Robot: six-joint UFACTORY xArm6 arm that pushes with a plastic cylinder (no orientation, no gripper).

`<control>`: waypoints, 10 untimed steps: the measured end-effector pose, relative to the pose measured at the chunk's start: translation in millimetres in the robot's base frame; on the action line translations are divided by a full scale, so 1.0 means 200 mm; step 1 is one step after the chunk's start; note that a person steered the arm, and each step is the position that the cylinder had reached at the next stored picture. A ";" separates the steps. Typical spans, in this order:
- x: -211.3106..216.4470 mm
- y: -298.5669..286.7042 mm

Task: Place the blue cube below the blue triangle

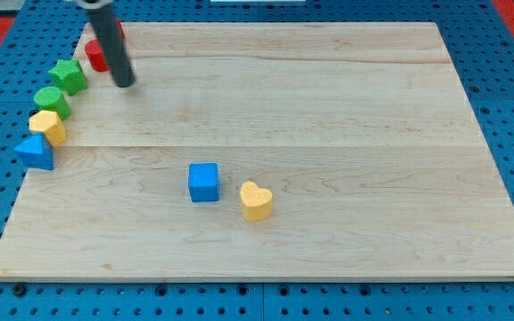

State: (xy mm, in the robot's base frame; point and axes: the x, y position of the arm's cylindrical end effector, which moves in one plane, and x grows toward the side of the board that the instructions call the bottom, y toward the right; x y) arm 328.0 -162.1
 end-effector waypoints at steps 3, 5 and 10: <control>0.36 0.29; 0.66 0.67; 0.91 0.36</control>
State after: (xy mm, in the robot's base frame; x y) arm 510.5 -89.1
